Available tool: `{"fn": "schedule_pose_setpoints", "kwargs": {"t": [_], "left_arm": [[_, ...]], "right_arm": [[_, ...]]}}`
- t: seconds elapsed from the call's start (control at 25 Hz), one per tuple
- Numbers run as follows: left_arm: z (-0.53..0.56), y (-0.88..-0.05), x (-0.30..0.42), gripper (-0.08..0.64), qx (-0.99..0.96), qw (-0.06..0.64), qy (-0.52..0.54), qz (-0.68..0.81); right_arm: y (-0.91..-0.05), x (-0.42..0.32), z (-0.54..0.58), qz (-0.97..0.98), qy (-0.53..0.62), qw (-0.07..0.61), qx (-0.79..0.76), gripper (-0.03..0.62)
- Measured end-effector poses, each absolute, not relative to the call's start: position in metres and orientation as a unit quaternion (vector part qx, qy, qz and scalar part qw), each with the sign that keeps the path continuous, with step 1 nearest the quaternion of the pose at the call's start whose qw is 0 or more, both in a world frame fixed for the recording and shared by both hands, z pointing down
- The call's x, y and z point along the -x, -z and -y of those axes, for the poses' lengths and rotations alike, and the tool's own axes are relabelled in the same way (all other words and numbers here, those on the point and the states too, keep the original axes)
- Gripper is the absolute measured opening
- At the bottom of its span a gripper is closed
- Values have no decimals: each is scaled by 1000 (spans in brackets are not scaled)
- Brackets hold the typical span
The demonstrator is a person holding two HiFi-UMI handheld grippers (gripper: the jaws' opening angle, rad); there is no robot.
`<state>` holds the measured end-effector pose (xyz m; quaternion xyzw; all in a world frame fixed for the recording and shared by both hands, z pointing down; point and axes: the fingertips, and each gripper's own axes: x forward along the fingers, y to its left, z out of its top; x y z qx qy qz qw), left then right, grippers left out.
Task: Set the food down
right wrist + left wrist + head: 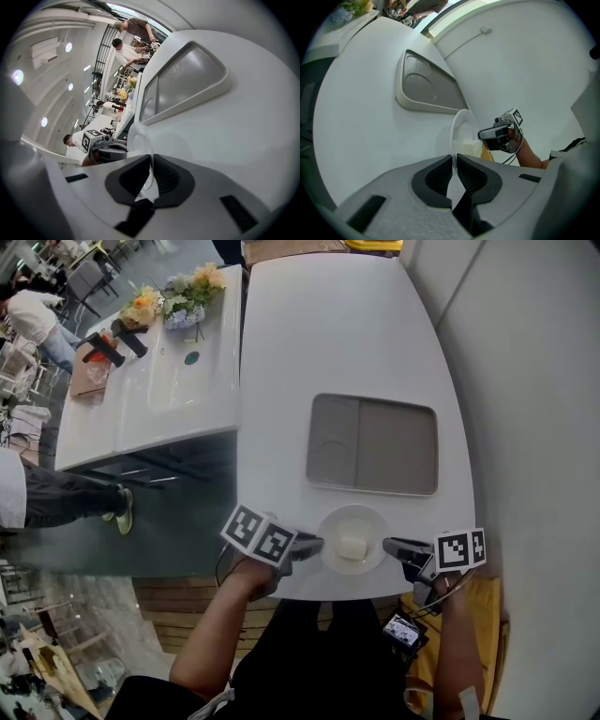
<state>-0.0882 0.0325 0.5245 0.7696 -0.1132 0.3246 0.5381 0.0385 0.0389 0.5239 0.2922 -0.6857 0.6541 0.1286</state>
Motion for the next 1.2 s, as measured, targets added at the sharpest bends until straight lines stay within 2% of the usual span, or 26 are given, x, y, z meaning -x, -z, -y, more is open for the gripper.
{"fn": "schedule_pose_setpoints", "kwargs": {"t": [0.8,1.2], "left_arm": [[69,-507,2,32,-779,515,-332,135],[118,-513,-15,32,-785,500,-339,138]], "right_arm": [[-513,-123,61,708,-634,123,-287,23],[-519,-141,106,712,-624,111,-303,23]]}}
